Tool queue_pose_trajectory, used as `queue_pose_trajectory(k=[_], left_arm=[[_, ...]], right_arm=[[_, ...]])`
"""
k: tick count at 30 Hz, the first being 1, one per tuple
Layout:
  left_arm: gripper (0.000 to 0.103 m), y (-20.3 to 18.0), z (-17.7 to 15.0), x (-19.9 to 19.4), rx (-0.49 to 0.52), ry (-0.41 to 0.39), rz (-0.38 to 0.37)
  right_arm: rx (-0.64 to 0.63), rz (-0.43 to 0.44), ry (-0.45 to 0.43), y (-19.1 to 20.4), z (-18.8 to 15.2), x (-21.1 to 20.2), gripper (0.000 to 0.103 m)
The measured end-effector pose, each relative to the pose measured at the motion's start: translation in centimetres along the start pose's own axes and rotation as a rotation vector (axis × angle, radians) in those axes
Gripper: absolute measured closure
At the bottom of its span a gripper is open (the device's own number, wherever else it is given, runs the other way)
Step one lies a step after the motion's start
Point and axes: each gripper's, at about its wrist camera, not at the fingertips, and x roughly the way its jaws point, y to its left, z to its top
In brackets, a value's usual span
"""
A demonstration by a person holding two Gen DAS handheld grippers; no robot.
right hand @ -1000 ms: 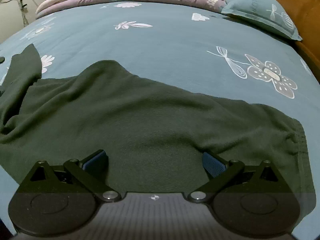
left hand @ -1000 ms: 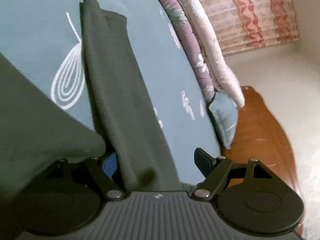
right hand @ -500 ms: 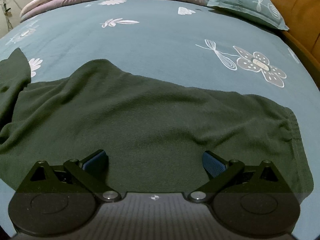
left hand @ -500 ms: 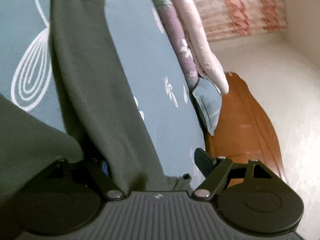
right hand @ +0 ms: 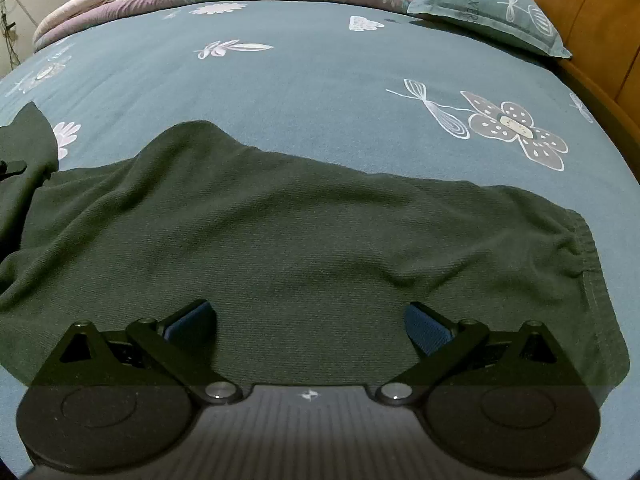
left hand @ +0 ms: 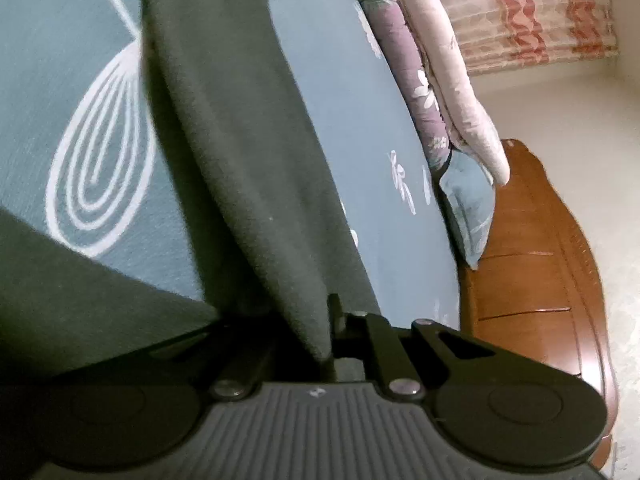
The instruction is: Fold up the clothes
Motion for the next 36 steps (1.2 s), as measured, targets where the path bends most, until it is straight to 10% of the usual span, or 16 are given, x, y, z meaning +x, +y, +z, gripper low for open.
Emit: queue_pose_trajectory(k=[18, 28, 32, 36], left_arm=[[0.101, -7.6, -4.7, -11.8, 0.272, -0.273, 0.145], [0.101, -5.1, -7.2, -12.7, 0.246, -0.280, 0.244], [0.101, -3.9, -7.6, -12.5, 0.218, -0.277, 0.256], [0.101, -2.8, -8.2, -12.3, 0.197, -0.268, 0.253]], right_arm=[[-0.024, 0.019, 0.005, -0.1, 0.3, 0.0, 0.000], [-0.059, 0.019, 0.032, 0.0, 1.0, -0.1, 0.001], [-0.120, 0.057, -0.026, 1.4, 2.8, -2.1, 0.008], [-0.220, 0.208, -0.088, 4.7, 5.8, -3.1, 0.039]])
